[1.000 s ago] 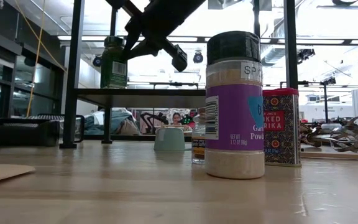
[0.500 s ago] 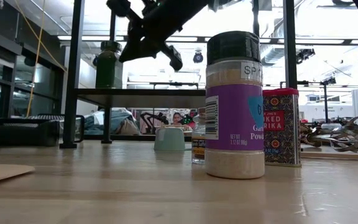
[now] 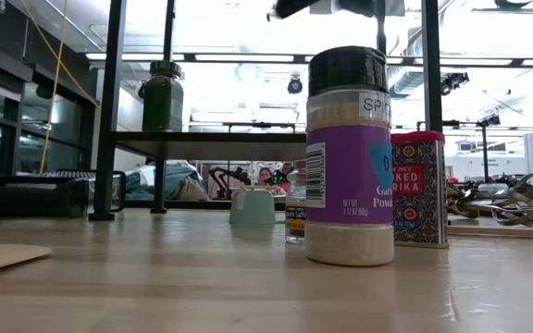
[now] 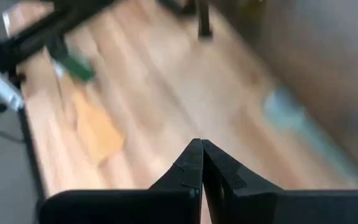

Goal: Shelf spices
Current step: Put the purple seasoning bottle onto the shelf

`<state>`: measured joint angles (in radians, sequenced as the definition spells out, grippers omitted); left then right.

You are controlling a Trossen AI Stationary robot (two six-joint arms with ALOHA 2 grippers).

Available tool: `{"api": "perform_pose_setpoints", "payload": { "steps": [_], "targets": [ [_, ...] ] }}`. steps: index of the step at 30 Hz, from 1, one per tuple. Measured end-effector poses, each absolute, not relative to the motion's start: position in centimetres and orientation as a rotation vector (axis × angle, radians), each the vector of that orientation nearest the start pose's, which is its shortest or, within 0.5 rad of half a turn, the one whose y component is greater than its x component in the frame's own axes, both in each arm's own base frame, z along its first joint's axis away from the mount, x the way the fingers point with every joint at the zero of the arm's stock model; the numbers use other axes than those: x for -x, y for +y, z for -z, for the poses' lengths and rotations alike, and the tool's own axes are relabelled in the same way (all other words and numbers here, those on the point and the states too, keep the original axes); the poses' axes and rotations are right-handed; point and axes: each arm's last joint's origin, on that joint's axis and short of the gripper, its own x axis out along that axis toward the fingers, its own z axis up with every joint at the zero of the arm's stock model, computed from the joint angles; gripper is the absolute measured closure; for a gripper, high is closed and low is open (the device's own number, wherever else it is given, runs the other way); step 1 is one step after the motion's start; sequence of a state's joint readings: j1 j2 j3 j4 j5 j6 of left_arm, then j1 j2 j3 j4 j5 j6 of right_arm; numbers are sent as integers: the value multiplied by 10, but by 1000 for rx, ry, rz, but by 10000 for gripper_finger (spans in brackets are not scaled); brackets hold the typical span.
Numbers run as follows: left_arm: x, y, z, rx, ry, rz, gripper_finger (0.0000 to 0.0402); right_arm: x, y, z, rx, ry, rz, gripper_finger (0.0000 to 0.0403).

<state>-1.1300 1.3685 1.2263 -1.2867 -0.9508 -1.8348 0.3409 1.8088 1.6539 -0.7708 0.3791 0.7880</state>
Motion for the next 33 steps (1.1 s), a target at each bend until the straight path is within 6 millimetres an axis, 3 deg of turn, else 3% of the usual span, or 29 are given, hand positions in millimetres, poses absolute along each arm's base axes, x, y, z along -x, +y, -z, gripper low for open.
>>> {"api": "perform_pose_setpoints", "payload": {
  "steps": [7,13,23,29,33],
  "targets": [
    [-132,-196,-304,455,533,-446,401,-319,182,-301,-574,949,446,403],
    [-164,-198,-310,402,551,-349,400,-279,218,-296,-625,1030,531,403],
    [-223,-170,-324,383,487,-305,348,-246,223,-292,-493,1168,653,389],
    [-248,-144,-327,384,494,-309,277,-245,223,-292,-355,1233,543,298],
    [-257,-133,-327,425,548,-253,225,-256,221,-292,-267,1218,427,228]
  ]
}}
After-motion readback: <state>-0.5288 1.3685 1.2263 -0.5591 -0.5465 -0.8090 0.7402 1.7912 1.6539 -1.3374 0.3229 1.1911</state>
